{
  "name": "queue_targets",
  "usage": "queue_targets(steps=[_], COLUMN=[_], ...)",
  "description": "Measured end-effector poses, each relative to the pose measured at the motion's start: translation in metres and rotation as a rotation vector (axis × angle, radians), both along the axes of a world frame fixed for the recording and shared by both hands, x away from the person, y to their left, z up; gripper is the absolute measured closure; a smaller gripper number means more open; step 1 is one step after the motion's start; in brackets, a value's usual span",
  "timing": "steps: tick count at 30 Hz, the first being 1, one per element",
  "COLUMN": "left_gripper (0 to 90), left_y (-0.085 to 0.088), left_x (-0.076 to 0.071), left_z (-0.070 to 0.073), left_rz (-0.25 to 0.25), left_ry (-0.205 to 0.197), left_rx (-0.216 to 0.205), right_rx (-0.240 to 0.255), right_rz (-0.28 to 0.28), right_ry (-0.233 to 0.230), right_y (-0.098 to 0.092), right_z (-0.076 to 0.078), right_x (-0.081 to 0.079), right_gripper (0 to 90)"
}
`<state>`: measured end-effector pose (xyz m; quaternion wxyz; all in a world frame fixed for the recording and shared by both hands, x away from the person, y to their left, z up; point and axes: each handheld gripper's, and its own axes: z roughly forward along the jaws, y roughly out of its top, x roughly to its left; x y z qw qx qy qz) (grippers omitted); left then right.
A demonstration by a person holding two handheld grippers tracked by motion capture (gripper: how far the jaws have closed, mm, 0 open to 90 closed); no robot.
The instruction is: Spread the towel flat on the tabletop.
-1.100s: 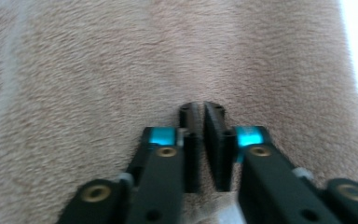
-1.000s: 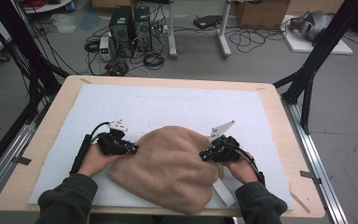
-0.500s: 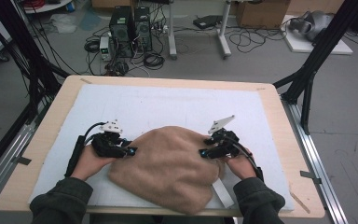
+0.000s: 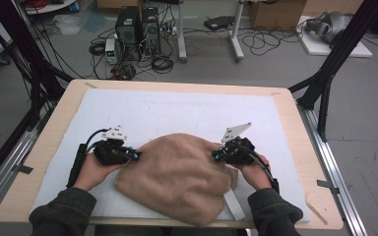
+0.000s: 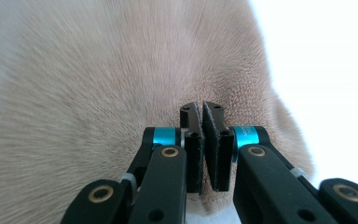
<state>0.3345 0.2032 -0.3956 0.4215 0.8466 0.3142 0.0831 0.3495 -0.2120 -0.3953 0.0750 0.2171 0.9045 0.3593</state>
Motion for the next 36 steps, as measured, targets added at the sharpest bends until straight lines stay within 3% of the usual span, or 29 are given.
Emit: queue_targets(steps=[5,8,10,11,12,14,15,16,17,18,19,21,23,25,29,33,36], left_gripper=[84.2,84.5,84.6,84.6,84.5,80.3,69.5,60.1,55.2,54.8,52.9,51.4,51.4,50.8,49.0,46.8,45.1], left_y=[0.006,0.003,0.000,-0.002,-0.003,-0.009,-0.011,-0.011,-0.012,-0.011,-0.010,-0.008,-0.006,-0.004,-0.003,-0.002,-0.004], left_x=[-0.001,0.005,0.011,0.019,0.024,0.035,0.044,0.053,0.057,0.060,0.060,0.056,0.051,0.043,0.027,0.008,-0.004], left_z=[0.027,0.044,0.055,0.069,0.079,0.090,0.089,0.085,0.081,0.071,0.063,0.046,0.030,0.016,-0.001,-0.007,-0.009], left_rz=[0.072,0.119,0.167,0.222,0.258,0.333,0.346,0.335,0.335,0.323,0.307,0.285,0.253,0.224,0.174,0.118,0.070], left_ry=[-0.081,-0.145,-0.200,-0.253,-0.304,-0.406,-0.369,-0.291,-0.261,-0.228,-0.194,-0.166,-0.114,-0.094,-0.058,-0.044,-0.026], left_rx=[-0.074,-0.085,-0.092,-0.129,-0.141,-0.109,-0.109,-0.113,-0.094,-0.061,-0.060,-0.035,-0.024,-0.001,0.007,0.006,0.033], right_rx=[0.026,0.026,0.027,0.034,0.056,0.098,0.109,0.098,0.087,0.092,0.091,0.043,0.037,0.035,0.053,0.075,0.097], right_rz=[-0.010,-0.021,-0.053,-0.069,-0.109,-0.178,-0.204,-0.220,-0.241,-0.257,-0.240,-0.229,-0.198,-0.170,-0.115,-0.048,0.007], right_ry=[-0.055,-0.082,-0.120,-0.133,-0.200,-0.304,-0.325,-0.308,-0.285,-0.241,-0.167,-0.145,-0.083,-0.058,-0.007,0.007,0.034], right_y=[-0.011,-0.012,-0.012,-0.012,-0.012,-0.010,-0.009,-0.008,-0.007,-0.007,-0.007,-0.006,-0.007,-0.007,-0.006,-0.002,0.000], right_z=[0.033,0.048,0.063,0.068,0.087,0.110,0.115,0.114,0.108,0.101,0.089,0.067,0.048,0.035,0.021,0.015,0.010], right_x=[0.005,0.015,0.028,0.032,0.041,0.051,0.056,0.063,0.069,0.074,0.079,0.076,0.071,0.063,0.043,0.018,0.000], right_gripper=[87.1,87.2,87.3,87.4,87.4,87.1,86.0,81.4,67.5,65.5,63.3,60.4,56.5,56.0,51.6,48.1,44.9])
